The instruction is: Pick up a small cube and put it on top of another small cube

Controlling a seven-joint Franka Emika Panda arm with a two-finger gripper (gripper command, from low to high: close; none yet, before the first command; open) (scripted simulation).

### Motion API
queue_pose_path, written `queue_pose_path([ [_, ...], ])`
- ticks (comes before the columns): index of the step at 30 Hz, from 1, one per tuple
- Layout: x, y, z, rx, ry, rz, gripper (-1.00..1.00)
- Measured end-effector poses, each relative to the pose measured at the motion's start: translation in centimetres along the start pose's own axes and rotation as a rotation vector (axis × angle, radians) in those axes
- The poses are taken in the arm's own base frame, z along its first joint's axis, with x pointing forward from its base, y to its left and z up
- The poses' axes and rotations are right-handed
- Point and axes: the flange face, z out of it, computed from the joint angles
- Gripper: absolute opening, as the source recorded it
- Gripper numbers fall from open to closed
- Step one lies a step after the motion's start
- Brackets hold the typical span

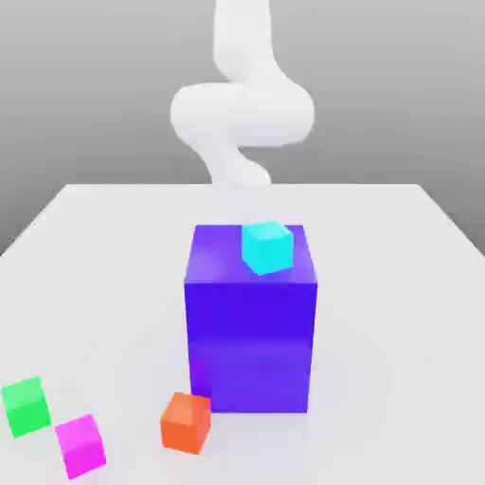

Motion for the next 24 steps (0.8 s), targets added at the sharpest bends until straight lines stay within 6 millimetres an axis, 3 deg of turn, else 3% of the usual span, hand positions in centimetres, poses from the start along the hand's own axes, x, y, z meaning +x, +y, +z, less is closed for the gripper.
queue_pose_path([
  [7,2.0,4.8,13.3,-0.059,-0.197,-0.103,0.00],
  [14,1.2,11.7,25.0,-0.131,-0.353,-0.198,0.00],
  [19,-0.4,18.1,31.7,-0.199,-0.445,-0.264,0.00],
  [24,-2.7,24.8,36.8,-0.279,-0.530,-0.348,0.00],
])
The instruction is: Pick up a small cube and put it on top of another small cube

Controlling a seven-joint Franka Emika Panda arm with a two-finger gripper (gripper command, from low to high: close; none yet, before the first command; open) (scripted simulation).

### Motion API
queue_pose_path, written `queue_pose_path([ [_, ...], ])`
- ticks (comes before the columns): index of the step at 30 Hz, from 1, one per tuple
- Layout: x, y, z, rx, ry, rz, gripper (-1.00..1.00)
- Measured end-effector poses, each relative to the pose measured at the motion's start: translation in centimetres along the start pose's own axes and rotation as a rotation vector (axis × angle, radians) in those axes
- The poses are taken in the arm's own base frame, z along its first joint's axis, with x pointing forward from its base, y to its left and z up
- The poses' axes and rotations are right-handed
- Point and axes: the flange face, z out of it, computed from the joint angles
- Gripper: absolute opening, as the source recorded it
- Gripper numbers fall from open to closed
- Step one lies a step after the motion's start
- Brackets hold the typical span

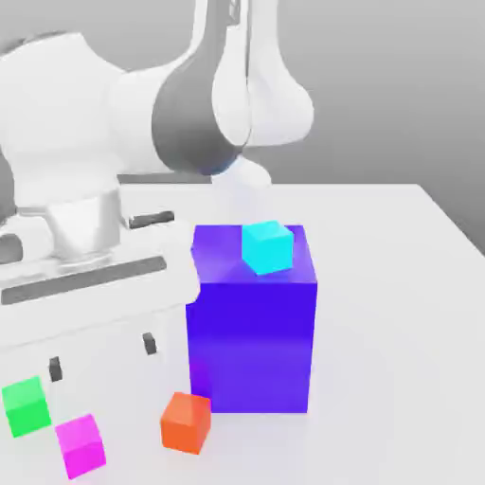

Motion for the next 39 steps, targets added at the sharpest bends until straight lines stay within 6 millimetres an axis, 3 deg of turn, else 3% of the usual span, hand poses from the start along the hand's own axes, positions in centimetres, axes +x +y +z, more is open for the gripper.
queue_pose_path([
  [5,-2.0,5.1,6.0,-0.104,-0.085,-0.078,0.00],
  [10,-2.8,6.8,12.3,-0.126,-0.100,-0.095,0.00],
  [11,-2.9,6.9,13.1,-0.125,-0.101,-0.094,-1.00],
  [17,-3.0,7.0,13.5,-0.124,-0.103,-0.093,-1.00],
  [19,-2.8,6.8,12.1,-0.126,-0.102,-0.096,-1.00],
  [23,-2.5,6.5,7.4,-0.124,-0.103,-0.087,-1.00],
  [31,-4.3,15.4,1.1,-0.132,-0.090,0.120,-1.00],
  [35,-4.9,16.9,4.5,-0.135,-0.087,0.140,-1.00],
  [36,-5.1,17.1,5.8,-0.135,-0.088,0.142,1.00],
  [39,-5.1,17.1,5.8,-0.135,-0.088,0.142,1.00],
])
